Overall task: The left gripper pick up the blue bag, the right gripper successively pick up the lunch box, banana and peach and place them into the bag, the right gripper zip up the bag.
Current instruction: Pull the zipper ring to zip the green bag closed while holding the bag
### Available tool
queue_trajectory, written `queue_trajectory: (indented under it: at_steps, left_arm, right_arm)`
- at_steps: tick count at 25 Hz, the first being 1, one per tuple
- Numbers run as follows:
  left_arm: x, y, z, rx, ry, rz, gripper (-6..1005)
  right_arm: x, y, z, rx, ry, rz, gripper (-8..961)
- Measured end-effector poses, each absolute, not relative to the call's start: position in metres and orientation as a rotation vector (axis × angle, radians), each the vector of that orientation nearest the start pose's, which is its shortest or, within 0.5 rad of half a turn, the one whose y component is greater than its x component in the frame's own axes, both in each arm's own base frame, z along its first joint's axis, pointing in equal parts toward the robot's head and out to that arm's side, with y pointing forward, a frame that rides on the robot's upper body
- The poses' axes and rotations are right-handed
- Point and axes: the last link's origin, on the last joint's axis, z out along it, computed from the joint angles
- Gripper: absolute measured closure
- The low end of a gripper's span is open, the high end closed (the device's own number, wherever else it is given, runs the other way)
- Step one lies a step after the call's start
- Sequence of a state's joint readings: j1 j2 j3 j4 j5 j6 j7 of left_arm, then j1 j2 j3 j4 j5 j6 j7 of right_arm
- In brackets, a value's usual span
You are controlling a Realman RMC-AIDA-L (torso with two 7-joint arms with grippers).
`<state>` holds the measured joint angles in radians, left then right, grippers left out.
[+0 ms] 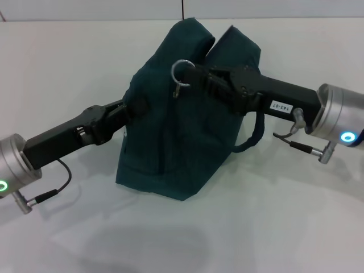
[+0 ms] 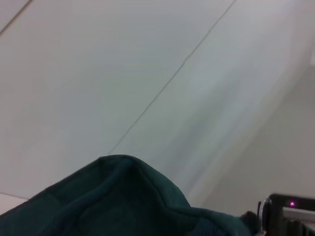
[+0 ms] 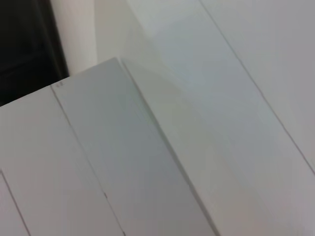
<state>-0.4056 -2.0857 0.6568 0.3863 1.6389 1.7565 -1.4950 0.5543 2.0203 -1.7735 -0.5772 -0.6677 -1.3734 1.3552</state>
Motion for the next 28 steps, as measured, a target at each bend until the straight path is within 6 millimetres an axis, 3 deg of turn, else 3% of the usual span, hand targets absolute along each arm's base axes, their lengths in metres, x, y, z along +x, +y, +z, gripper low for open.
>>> queue_trajectory:
  at_steps: [17,28]
  left_arm:
    - [-0.262,0.277,-0.011,-2.476,-1.063,-1.406,931]
    - [-0.258,0.271,-0.010,-2.514,-0.985,-1.431,927]
  right_arm:
    - [0.146,0.341,-0.034,-2.588,0.648,1.489,944]
    - [0.146,0.354,-0.037,-2.568,0.647,1.410,945]
